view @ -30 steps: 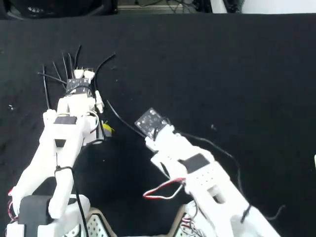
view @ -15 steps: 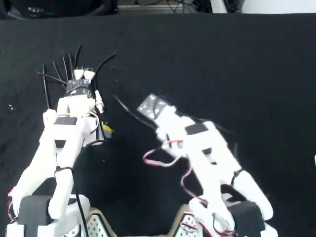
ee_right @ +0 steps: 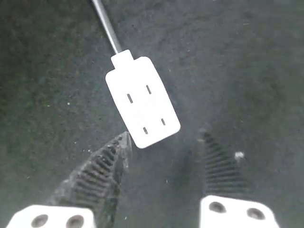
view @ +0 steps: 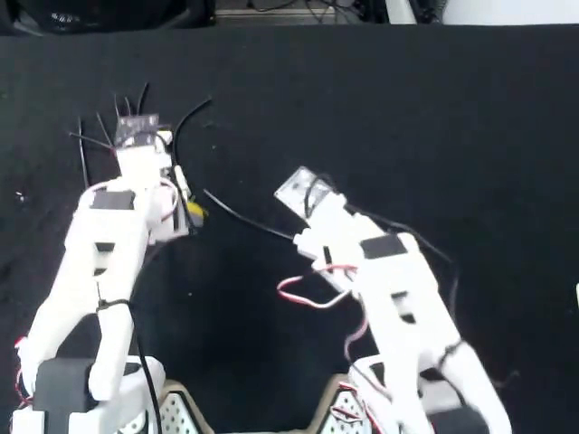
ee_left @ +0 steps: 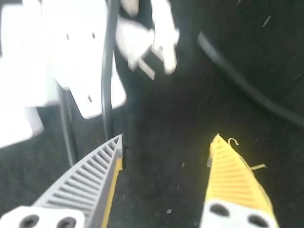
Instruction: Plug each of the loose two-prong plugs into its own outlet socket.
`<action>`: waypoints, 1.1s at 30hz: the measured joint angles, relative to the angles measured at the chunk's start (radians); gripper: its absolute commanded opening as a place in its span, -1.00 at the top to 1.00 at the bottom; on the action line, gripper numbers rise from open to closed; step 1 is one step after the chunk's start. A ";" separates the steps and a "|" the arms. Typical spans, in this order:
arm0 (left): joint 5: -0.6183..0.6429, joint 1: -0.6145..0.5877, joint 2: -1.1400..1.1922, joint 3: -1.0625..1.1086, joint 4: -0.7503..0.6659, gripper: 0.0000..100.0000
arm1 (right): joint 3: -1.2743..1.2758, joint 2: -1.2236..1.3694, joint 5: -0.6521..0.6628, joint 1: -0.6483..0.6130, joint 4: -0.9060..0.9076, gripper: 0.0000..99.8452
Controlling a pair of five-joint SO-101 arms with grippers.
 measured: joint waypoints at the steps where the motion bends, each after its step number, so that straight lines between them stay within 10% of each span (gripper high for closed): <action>1: 0.003 0.005 0.000 -0.026 0.008 0.42 | 0.008 -0.052 -0.005 -0.005 0.025 0.41; 18: 0.101 0.147 0.413 -0.241 -0.198 0.42 | 0.330 -0.717 -0.256 -0.046 0.141 0.54; 33: -0.192 0.164 0.454 -0.198 -0.080 0.42 | 0.417 -0.896 -0.304 -0.048 0.135 0.53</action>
